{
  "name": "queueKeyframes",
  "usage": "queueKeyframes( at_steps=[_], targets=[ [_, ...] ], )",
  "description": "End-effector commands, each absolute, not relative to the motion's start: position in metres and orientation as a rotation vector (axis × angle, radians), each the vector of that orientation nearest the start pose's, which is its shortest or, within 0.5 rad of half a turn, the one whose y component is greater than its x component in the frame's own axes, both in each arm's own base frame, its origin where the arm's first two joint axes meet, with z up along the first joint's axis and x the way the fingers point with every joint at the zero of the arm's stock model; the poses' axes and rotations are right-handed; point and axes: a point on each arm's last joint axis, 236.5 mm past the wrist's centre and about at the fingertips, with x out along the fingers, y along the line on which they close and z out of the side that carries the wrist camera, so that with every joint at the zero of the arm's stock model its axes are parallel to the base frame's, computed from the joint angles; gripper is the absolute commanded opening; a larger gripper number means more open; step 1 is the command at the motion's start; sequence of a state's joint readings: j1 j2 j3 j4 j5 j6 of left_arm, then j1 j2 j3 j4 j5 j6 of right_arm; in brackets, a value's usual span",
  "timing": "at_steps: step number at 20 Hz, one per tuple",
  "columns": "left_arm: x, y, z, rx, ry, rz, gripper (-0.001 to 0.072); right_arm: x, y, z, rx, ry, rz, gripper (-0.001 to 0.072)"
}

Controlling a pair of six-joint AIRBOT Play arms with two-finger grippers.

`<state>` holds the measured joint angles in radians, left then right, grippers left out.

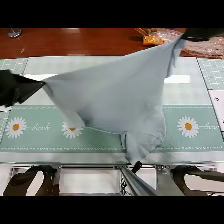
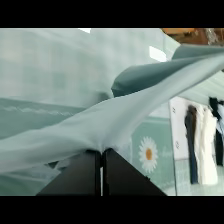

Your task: Fold the shirts.

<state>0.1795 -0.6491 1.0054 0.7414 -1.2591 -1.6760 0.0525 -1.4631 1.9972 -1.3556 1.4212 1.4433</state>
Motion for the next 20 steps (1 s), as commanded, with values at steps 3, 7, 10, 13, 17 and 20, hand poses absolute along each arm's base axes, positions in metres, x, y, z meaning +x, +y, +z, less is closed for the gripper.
queueKeyframes(
  at_steps=[3,7,10,13,17,20],
  targets=[
    [0.350,-0.093,0.136,-0.744,0.888,-0.340,0.0019,0.549,0.076,0.188,0.015,0.766,0.236,0.0027],
    [0.370,-0.090,0.071,-0.771,1.051,-0.314,0.0019,0.572,0.078,0.165,0.054,0.759,0.219,0.0027],
    [0.376,-0.089,0.028,-0.818,1.163,-0.282,0.0019,0.570,0.081,0.110,0.061,0.909,0.231,0.0027],
    [0.377,-0.088,-0.003,-0.850,1.241,-0.259,0.0019,0.558,0.082,0.051,0.059,1.082,0.238,0.0027],
    [0.380,-0.088,-0.024,-0.857,1.277,-0.257,0.0019,0.545,0.084,0.008,0.075,1.218,0.242,0.0028],
    [0.396,-0.092,-0.013,-0.882,1.201,-0.291,0.0021,0.551,0.086,0.022,0.089,1.169,0.249,0.0074]
  ],
)
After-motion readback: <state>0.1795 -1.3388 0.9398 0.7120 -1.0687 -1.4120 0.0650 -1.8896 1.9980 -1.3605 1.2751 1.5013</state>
